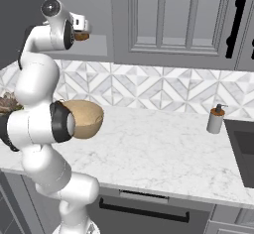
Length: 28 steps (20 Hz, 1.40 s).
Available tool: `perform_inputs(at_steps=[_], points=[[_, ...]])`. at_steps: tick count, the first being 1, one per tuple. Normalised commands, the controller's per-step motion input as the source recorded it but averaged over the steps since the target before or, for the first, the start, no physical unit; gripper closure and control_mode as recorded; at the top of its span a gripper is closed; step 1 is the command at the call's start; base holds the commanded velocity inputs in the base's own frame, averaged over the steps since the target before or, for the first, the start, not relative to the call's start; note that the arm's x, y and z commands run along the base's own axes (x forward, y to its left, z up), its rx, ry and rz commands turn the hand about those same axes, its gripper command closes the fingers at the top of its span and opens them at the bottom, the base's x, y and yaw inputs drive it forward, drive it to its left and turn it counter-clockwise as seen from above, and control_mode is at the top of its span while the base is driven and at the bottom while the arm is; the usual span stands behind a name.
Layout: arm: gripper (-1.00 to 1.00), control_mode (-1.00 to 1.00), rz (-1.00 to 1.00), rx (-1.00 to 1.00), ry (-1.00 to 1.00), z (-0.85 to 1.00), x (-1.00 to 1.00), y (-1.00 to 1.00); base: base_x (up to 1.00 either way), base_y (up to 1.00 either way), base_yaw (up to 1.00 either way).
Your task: Open the cabinet, pick up the bread from the cabinet and place it in the basket. Then move the basket to the dining counter.
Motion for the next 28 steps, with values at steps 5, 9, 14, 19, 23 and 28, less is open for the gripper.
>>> perform_inputs(at_steps=[5, 9, 14, 19, 23, 28], points=[[-1.0, -1.0, 0.0, 0.0, 0.0, -0.05, 0.35, 0.01, 0.0, 0.0, 0.0], [-1.0, -1.0, 0.0, 0.0, 0.0, -0.1, 0.44, 0.02, 0.0, 0.0, 0.0], [-1.0, -1.0, 0.0, 0.0, 0.0, -0.09, 0.41, 0.14, 0.0, 0.0, 0.0], [-1.0, -1.0, -0.02, 0.0, 0.02, -0.01, 0.41, 0.05, 0.0, 0.0, 0.0], [-1.0, -1.0, -0.03, 0.0, 0.05, -0.04, 0.39, 0.0, 0.0, 0.0, 0.0], [1.0, -1.0, -0.02, -0.01, 0.01, -0.25, 0.24, 0.07, 0.0, 0.0, 0.0]])
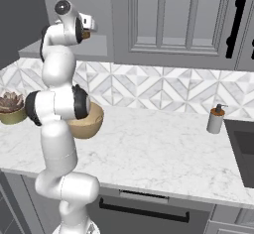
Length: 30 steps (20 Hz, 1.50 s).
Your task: Open the cabinet, pick up the bread from the cabinet and place it in the basket. Then move the basket to the dining counter.
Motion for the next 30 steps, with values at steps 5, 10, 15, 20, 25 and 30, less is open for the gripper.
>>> perform_inputs(at_steps=[5, 10, 15, 20, 25, 30], points=[[1.0, -1.0, 0.0, 0.0, -0.04, -0.28, -0.08, 0.01, 0.0, 0.0, 0.0], [1.0, -1.0, 0.0, 0.0, -0.21, -0.23, -0.49, 0.0, 0.0, 0.0, 0.0], [1.0, -1.0, 0.0, 0.02, -0.21, 0.09, -0.52, 0.0, 0.0, 0.0, 0.0], [1.0, -1.0, -0.01, 0.0, 0.43, 0.61, -0.98, -0.02, 0.0, 0.0, 0.0], [1.0, -1.0, 0.0, 0.0, 0.33, 0.28, -1.0, -0.1, 0.0, 0.0, 0.0], [1.0, -1.0, 0.0, -0.01, -0.04, -0.13, -1.0, -0.17, 0.0, 0.0, 0.0]])
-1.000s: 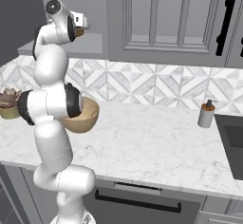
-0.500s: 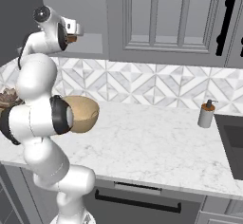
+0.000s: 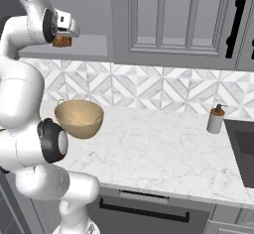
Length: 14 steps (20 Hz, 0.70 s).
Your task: Open the cabinet, pick up the bread from the cabinet and place it in the basket. Then move the basket to the dining counter.
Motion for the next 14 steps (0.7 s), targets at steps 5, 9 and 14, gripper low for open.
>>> perform_inputs(at_steps=[5, 9, 14], points=[[1.0, -1.0, 0.0, 0.0, 0.06, -0.21, -1.0, -0.31, 0.0, 0.0, 0.0], [1.0, -1.0, 0.0, 0.0, 0.17, -0.54, -1.0, -0.11, 0.0, 0.0, 0.0], [1.0, -1.0, 0.0, 0.0, 0.2, -1.0, -0.95, 0.0, 0.0, 0.0, 0.0]])
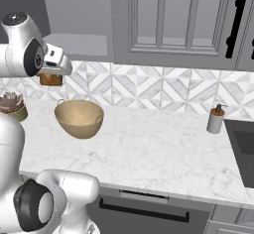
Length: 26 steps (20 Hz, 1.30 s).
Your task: Open the cabinet, pick up the bread from the cabinet and place it in the basket. Then move the basket to the dining counter.
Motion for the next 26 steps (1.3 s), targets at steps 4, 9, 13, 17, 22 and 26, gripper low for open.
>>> perform_inputs(at_steps=[4, 9, 13, 17, 22, 26], points=[[1.0, -1.0, 0.03, 0.0, 0.2, -1.0, -0.13, 0.0, 0.0, 0.0, 0.0], [1.0, -1.0, 0.0, 0.0, 0.09, -0.98, 0.62, 0.0, 0.0, 0.0, 0.0], [1.0, -1.0, 0.0, 0.0, 0.03, -0.95, 0.58, 0.04, 0.0, 0.0, 0.0], [1.0, -1.0, 0.0, 0.0, 0.0, -0.55, 0.59, 0.07, 0.0, 0.0, 0.0], [1.0, -1.0, 0.0, 0.0, 0.0, -0.35, 0.55, 0.06, 0.0, 0.0, 0.0], [1.0, -1.0, 0.0, 0.0, 0.01, -0.29, 0.6, 0.02, 0.0, 0.0, 0.0]])
